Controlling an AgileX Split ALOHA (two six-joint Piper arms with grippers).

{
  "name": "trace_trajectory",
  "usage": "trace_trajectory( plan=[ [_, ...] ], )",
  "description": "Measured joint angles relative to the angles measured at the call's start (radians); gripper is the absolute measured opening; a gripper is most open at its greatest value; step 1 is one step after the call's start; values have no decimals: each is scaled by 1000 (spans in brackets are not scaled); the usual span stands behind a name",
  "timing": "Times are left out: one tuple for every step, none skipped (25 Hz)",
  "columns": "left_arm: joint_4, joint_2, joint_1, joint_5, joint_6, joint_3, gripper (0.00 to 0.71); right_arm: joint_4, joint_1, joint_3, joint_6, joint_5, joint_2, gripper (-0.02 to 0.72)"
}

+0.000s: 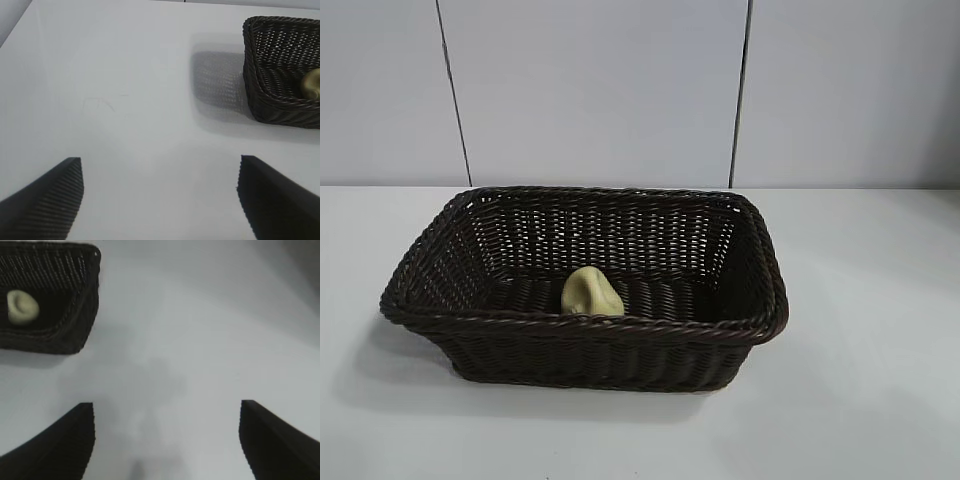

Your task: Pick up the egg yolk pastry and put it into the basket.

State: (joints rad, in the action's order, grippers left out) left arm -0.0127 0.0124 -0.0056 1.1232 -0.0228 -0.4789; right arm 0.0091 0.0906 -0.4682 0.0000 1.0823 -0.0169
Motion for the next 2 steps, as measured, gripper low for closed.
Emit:
trace_trajectory(
  plan=[
    [0,0,0,0,0,0,606,0,0,0,0,0,0,570],
    [0,0,0,0,0,0,606,0,0,0,0,0,0,570]
  ],
)
